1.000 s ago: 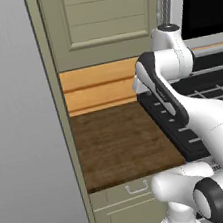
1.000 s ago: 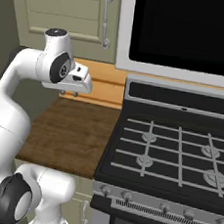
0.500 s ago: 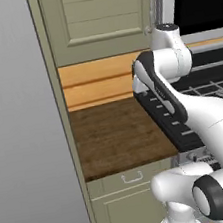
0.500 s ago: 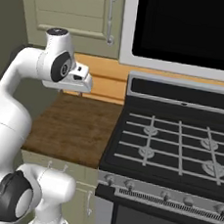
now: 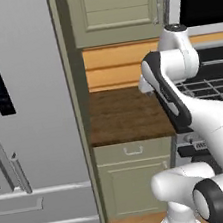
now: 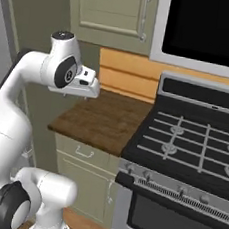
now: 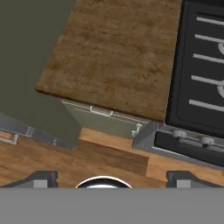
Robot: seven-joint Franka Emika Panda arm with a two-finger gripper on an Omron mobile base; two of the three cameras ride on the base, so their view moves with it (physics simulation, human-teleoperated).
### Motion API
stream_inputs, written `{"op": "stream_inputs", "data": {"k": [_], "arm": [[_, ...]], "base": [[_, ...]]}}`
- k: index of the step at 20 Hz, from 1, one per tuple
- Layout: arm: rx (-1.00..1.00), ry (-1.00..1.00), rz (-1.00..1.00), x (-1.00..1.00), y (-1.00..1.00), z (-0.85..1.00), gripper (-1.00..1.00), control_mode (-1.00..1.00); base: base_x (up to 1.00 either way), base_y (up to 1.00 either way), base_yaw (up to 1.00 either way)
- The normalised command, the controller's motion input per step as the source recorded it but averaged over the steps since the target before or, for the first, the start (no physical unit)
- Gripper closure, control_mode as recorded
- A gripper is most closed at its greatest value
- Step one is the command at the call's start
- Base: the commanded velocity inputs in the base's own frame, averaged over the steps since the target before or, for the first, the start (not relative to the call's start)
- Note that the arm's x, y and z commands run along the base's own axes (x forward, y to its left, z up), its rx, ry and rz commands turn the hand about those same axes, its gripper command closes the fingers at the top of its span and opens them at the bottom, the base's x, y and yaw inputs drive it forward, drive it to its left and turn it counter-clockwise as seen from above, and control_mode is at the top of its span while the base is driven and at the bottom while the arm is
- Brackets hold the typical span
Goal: Take a straw from the drawer in front and place it inside the glass cup on the dining counter.
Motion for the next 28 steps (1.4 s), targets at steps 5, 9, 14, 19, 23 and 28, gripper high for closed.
{"op": "stream_inputs", "data": {"k": [5,9,14,19,23,28], "arm": [[0.00,0.00,0.00,0.00,0.00,0.00,-1.00,1.00],[0.00,0.00,0.00,0.00,0.00,0.00,-1.00,1.00],[0.00,0.00,0.00,0.00,0.00,0.00,-1.00,1.00],[0.00,0.00,0.00,0.00,0.00,0.00,-1.00,1.00],[0.00,0.00,0.00,0.00,0.00,0.00,-1.00,1.00],[0.00,0.00,0.00,0.00,0.00,0.00,-1.00,1.00]], "base": [[0.01,-0.52,0.71],[0.02,-0.63,0.63],[0.00,-0.83,0.53],[-0.04,-0.89,0.47],[-0.36,-0.65,0.38],[-0.34,-0.65,0.32]]}}
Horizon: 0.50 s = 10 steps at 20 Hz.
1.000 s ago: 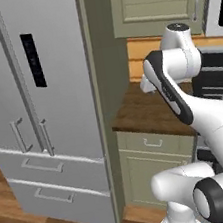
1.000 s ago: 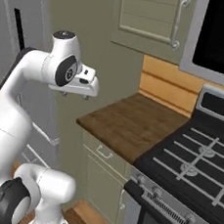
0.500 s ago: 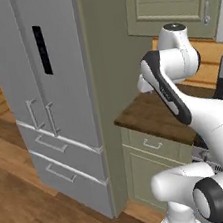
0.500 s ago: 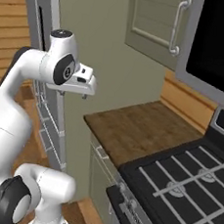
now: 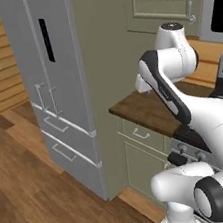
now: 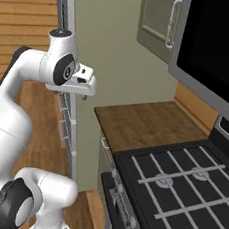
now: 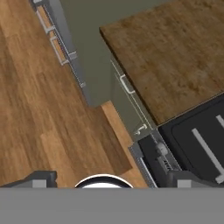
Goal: Take a straw from the drawer in front and place it inside the glass cup on the dining counter.
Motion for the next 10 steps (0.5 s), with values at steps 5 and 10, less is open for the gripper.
{"op": "stream_inputs", "data": {"k": [5,10], "arm": [[0.00,0.00,0.00,0.00,0.00,0.00,-1.00,1.00],[0.00,0.03,0.01,0.15,-0.05,0.00,-1.00,-1.00]], "base": [[0.25,-0.84,0.19],[0.59,-0.40,0.06]]}}
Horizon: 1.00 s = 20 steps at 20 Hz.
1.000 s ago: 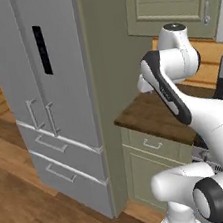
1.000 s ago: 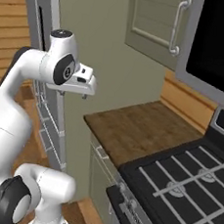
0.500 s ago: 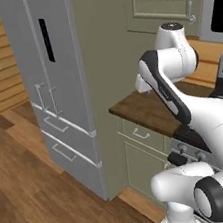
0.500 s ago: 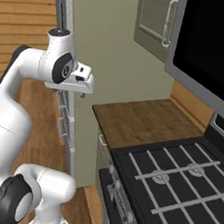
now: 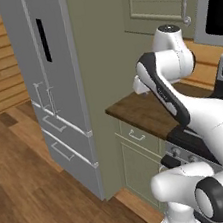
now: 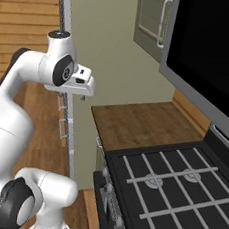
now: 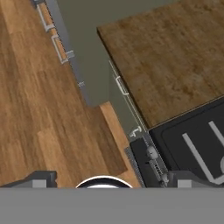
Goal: Take a straw from the drawer in front and place it inside the glass cup on the dining counter.
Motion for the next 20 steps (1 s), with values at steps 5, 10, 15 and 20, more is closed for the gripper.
{"op": "stream_inputs", "data": {"k": [5,10,15,20], "arm": [[-0.11,0.06,0.02,0.42,0.09,-0.36,-1.00,-1.00],[-0.37,0.00,0.00,0.28,0.52,-0.79,-1.00,-1.00],[-0.38,0.00,0.00,0.19,0.41,-0.85,-1.00,-1.00],[-0.32,0.03,0.00,0.17,0.21,-0.85,-1.00,-1.00]], "base": [[0.00,0.00,0.00],[0.00,0.00,0.00],[0.00,0.00,0.00],[0.00,0.00,0.00]]}}
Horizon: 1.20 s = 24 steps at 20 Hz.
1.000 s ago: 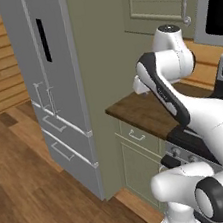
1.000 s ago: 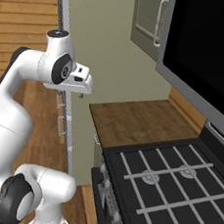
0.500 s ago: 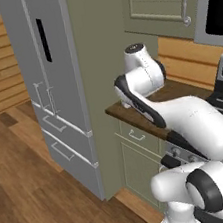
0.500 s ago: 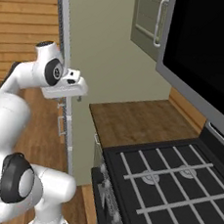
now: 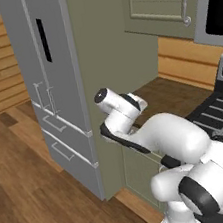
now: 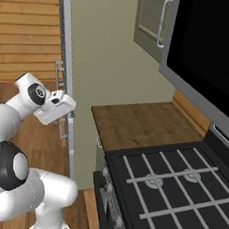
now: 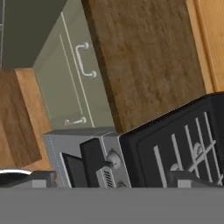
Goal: Take a straw from the drawer in front and place it inside the glass cup on the dining counter.
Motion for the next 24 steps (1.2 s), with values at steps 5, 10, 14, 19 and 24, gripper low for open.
{"op": "stream_inputs", "data": {"k": [5,10,14,19,24], "arm": [[-0.25,0.10,0.00,0.25,0.06,-0.91,-1.00,-1.00],[-0.21,0.02,0.00,0.27,-0.01,-0.71,-1.00,-1.00],[-0.20,0.00,0.00,0.49,-0.06,-0.60,-1.00,-1.00],[-0.17,0.00,0.00,0.52,-0.15,-0.52,-1.00,-1.00],[-0.11,0.00,0.00,0.66,-0.12,-0.50,-1.00,-1.00]], "base": [[0.00,0.00,0.00],[0.00,0.00,0.00],[0.00,0.00,0.00],[0.00,0.00,0.00],[0.00,0.00,0.00]]}}
